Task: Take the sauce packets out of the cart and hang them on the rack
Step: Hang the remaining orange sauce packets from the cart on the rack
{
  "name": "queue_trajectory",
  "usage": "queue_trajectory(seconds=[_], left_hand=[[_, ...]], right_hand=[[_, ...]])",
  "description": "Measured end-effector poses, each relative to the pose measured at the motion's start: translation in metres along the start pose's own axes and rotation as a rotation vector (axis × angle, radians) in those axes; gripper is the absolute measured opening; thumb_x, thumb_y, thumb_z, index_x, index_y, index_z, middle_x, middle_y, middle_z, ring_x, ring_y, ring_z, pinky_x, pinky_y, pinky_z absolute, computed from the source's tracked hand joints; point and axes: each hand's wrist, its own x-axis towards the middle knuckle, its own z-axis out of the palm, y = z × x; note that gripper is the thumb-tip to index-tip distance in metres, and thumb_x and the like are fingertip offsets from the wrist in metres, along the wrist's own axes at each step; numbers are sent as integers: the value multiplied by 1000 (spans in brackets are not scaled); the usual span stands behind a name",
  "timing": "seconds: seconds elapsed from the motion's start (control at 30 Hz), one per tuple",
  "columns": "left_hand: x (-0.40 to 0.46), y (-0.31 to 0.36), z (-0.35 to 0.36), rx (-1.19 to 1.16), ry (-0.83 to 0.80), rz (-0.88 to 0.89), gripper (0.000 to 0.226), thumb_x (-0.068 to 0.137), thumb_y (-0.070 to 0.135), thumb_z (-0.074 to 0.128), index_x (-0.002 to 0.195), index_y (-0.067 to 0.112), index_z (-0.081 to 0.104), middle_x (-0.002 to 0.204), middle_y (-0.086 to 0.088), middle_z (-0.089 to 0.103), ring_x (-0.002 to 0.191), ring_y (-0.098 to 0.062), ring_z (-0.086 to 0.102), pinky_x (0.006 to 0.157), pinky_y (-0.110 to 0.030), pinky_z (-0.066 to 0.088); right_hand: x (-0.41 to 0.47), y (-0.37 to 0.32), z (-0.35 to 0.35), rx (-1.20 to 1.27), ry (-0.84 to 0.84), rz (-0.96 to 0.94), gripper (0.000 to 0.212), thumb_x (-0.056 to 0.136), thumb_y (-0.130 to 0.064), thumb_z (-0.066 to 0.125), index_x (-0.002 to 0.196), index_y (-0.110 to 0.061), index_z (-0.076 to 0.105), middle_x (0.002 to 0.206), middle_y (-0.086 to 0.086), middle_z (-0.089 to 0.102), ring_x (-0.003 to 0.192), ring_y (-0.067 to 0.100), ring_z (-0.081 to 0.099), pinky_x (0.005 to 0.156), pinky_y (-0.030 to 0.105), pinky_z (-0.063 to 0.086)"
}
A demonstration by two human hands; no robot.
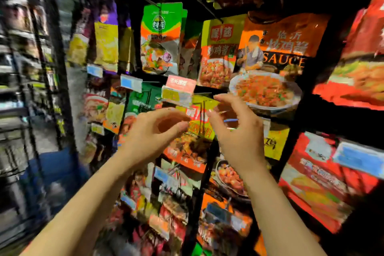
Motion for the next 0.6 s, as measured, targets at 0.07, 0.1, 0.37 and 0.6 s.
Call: queue_trajectory(seconds=[0.07,0.1,0.37,0.6], left_hand=[[-22,-4,-27,47,22,-19,17,77,42,62,88,31,67,84,12,71,76,-2,66,72,-23,53],[-32,-6,-40,62,43,-31,18,76,45,61,88,33,67,86,14,71,77,-2,67,72,-23,53],[-136,-19,-158,226,135,-156,10,85,27,63,90,23,70,82,17,70,75,0,66,69,-18,52],[-261,-57,-238,439,182,-344,8,86,28,62,89,26,69,80,17,67,74,1,62,65,-15,48]], right_hand=[[-18,-14,22,30,-89,44,22,81,-32,62,102,-26,64,93,-9,68,82,7,62,77,30,51],[-26,-23,33,45,-125,59,22,80,-33,62,101,-27,64,92,-9,69,80,8,63,76,32,51],[-90,-111,130,139,-349,123,20,84,-30,64,104,-28,62,89,-13,64,75,3,59,68,24,51],[-171,-162,206,231,-584,280,27,84,-29,66,110,-29,60,96,-16,61,85,9,60,76,25,48]])
